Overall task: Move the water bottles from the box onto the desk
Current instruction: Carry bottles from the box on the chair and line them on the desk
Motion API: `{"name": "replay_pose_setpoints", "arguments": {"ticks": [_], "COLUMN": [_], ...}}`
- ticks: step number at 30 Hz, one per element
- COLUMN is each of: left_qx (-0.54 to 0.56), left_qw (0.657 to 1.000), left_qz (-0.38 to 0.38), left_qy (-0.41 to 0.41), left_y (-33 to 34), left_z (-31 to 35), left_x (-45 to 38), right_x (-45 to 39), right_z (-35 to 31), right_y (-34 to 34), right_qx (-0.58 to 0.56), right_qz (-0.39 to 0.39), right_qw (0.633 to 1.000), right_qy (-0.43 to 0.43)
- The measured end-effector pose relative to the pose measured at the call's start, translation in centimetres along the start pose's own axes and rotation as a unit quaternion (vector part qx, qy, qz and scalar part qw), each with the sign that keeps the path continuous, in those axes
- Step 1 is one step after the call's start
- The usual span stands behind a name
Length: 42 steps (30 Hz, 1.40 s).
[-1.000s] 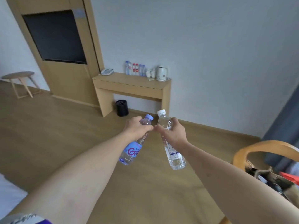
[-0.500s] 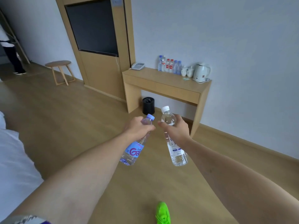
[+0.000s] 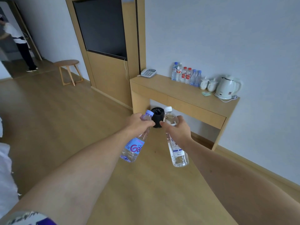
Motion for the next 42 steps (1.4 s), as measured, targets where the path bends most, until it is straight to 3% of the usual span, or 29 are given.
{"name": "replay_pose_setpoints", "arguments": {"ticks": [10,20,28,34,42], "left_qx": [-0.012,-0.051,-0.045,-0.045,-0.062], "left_qw": [0.998,0.990,0.988,0.988,0.990], "left_qz": [-0.063,-0.121,-0.143,-0.144,-0.121], "left_qy": [-0.016,0.051,0.025,0.016,0.033], "left_y": [1.6,-4.2,-4.1,-1.3,1.0], "left_z": [-4.1,-0.1,-1.4,-1.0,5.7], "left_x": [-20.5,-42.8,-55.9,-68.3,-84.5], "right_x": [-17.6,-36.1,-48.5,-61.1,-78.6], "right_z": [-0.3,-6.0,-6.4,-5.5,-6.8], "right_y": [8.2,14.8,18.8,20.4,18.7], "right_qx": [0.004,0.003,-0.001,-0.019,-0.034], "right_qz": [0.037,0.115,0.117,0.106,0.099], "right_qw": [0.999,0.991,0.989,0.992,0.992], "right_qy": [0.022,0.067,0.085,0.058,0.064]}}
Point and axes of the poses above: each hand's wrist, its own x-axis away from the middle knuckle, its own y-axis out of the palm, z = x × y, the point moved 5 cm from there along -x, towards the middle knuckle, and after that the axes turned 2 degrees about x, right-handed, at the moved point
